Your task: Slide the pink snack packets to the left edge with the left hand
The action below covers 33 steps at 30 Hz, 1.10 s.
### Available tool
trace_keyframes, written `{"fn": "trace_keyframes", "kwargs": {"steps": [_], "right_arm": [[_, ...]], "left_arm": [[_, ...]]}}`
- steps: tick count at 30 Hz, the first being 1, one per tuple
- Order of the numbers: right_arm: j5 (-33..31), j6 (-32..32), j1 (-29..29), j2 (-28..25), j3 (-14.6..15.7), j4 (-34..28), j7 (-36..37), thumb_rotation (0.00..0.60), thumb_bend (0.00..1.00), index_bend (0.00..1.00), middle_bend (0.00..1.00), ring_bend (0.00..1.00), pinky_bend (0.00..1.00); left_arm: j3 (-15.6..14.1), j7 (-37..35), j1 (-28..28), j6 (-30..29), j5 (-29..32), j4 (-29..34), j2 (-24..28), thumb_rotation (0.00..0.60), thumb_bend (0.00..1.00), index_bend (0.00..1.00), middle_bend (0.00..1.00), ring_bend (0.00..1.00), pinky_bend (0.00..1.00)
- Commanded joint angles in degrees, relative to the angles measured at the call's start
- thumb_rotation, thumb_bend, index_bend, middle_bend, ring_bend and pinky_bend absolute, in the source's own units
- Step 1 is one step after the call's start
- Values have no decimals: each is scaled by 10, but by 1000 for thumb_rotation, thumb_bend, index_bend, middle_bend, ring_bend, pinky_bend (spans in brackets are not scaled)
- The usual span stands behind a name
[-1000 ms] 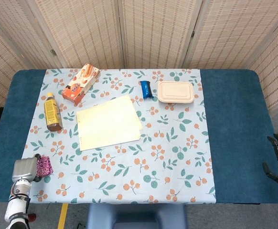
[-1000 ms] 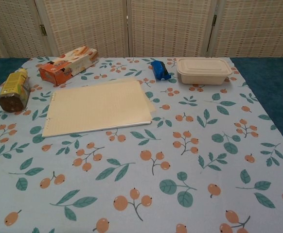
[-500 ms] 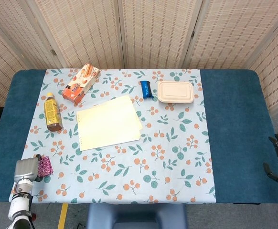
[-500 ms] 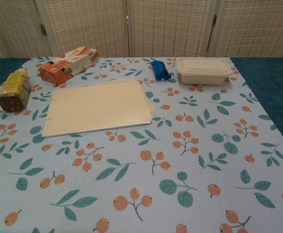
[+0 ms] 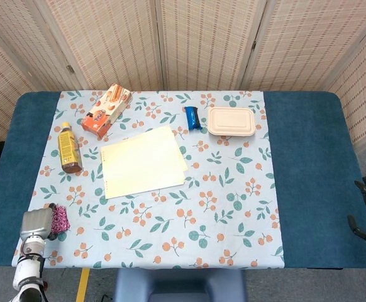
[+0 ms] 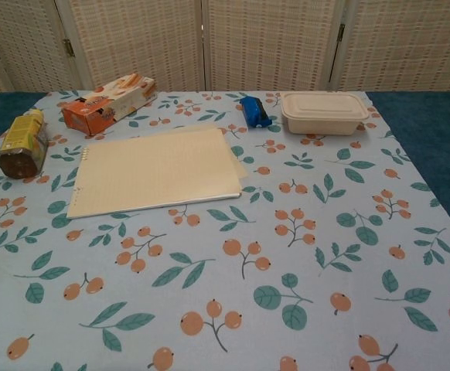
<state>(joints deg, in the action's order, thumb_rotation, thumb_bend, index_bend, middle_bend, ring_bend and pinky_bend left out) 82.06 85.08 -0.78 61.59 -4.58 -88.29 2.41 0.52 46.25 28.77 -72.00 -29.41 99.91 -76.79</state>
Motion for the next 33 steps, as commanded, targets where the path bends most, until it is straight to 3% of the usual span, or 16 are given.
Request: {"fn": "trace_keyframes", "kwargs": {"steps": [1, 16, 23, 26, 29, 33], "right_arm": [[1, 0, 0, 0, 0, 0, 0, 600, 394, 95, 102, 138, 0], [1, 3, 1, -2, -1, 0, 2, 600, 394, 95, 102, 138, 0], [6, 6, 0, -8, -1, -8, -1, 600, 395, 95, 102, 139, 0], [12, 6, -1, -10, 1, -12, 1, 600, 394, 95, 102, 139, 0], [17, 1, -4, -11, 3, -14, 6, 600, 393, 95, 102, 120, 0], [30, -9, -10, -17, 8, -15, 18, 600, 394, 95, 92, 64, 0]], "left_arm": [[0, 2, 0, 2, 5, 3, 0, 600, 293, 208, 993, 891, 908], [5, -9, -1, 0, -2, 15, 7, 600, 294, 117, 992, 889, 908], [22, -97, -23, -15, -88, 50, 52, 600, 293, 130, 965, 846, 907], [23, -156, -42, -43, -182, 29, 58, 600, 296, 201, 848, 740, 905], [20, -193, -55, -74, -258, 1, 52, 600, 314, 274, 690, 614, 841], [9, -227, -67, -103, -350, -35, 48, 600, 320, 293, 455, 387, 590]]}}
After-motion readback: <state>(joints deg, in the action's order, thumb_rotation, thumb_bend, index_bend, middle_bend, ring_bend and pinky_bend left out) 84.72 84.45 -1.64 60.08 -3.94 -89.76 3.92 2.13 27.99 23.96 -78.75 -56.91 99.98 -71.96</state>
